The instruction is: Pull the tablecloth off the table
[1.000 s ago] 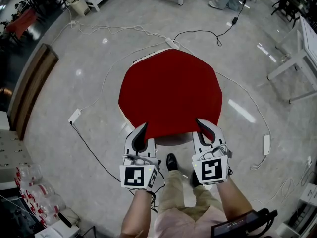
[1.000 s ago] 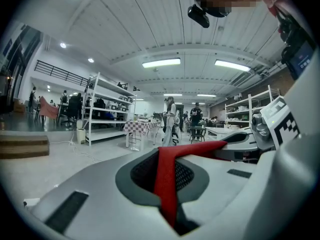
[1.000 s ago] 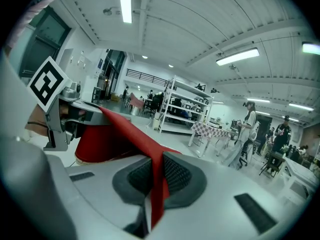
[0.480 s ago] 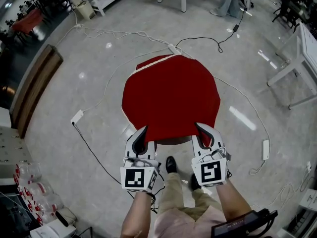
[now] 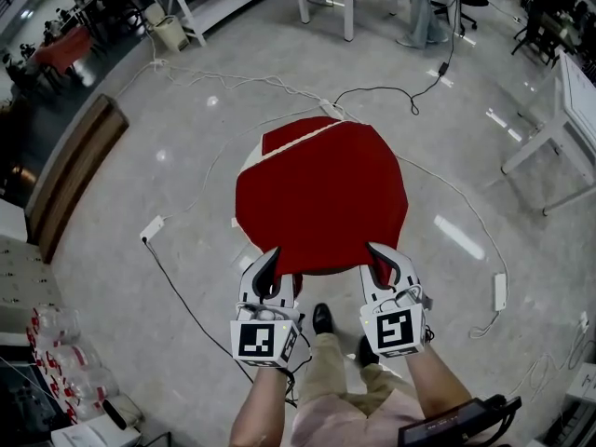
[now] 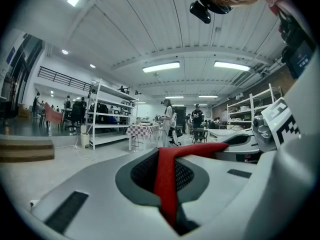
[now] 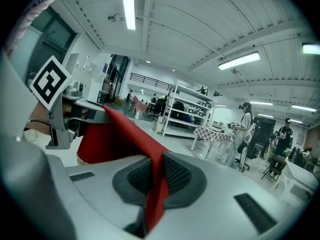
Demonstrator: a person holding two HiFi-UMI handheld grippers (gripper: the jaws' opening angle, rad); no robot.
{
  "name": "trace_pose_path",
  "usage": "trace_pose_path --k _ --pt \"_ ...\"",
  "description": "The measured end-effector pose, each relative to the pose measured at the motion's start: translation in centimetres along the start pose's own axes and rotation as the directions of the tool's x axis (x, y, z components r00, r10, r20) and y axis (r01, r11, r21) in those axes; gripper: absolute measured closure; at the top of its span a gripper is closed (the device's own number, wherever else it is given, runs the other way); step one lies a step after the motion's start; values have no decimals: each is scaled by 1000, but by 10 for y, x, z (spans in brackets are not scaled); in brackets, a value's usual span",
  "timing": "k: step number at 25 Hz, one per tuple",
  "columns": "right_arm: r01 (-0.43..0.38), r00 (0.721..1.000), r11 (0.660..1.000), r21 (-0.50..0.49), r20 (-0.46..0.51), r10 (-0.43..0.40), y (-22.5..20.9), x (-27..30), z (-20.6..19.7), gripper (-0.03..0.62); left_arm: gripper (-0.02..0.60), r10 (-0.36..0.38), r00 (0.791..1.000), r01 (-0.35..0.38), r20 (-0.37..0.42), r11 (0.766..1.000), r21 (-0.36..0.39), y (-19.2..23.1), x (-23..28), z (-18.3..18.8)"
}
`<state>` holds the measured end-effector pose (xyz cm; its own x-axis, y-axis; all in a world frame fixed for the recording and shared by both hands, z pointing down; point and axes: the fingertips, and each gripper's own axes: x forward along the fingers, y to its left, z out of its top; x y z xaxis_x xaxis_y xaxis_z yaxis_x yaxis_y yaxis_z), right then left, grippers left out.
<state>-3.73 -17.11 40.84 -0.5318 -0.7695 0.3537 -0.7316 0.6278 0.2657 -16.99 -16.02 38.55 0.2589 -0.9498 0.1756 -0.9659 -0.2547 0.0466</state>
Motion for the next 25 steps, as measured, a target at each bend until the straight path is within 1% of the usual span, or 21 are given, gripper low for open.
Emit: trace_pose_path --k 2,6,9,12,16,18,21,24,25 --pt "-2 1000 1000 -14 2 2 0 -5 1 566 549 0 1000 0 4 1000 6 -3 -4 4" --pt "4 1000 1000 25 25 -5 0 -18 5 565 549 0 1000 0 8 1000 8 -13 -13 11" --pt "6 1000 1000 4 29 -6 -3 -28 4 565 549 3 1000 -3 12 1000 3 -22 -18 15" --pt "26 999 1000 -13 27 -26 -6 -35 -1 565 549 -1 1000 1 15 1000 9 -32 -22 21" --pt "53 998 996 -78 -11 -54 -7 -38 -9 561 549 -15 1000 14 17 999 33 -41 -26 31" --pt "54 998 995 -80 -34 -57 -7 -38 -17 529 549 -19 1000 18 19 999 36 -45 -27 33" --pt "41 997 996 -76 -68 -46 -4 -36 -33 487 549 -23 1000 22 13 999 36 -50 -28 30" --pt "20 994 993 -115 -109 -33 4 -32 -51 480 549 -25 1000 25 6 999 38 -54 -28 27" --pt "14 992 994 -112 -120 -27 5 -31 -55 480 549 -26 1000 25 4 999 38 -56 -28 27"
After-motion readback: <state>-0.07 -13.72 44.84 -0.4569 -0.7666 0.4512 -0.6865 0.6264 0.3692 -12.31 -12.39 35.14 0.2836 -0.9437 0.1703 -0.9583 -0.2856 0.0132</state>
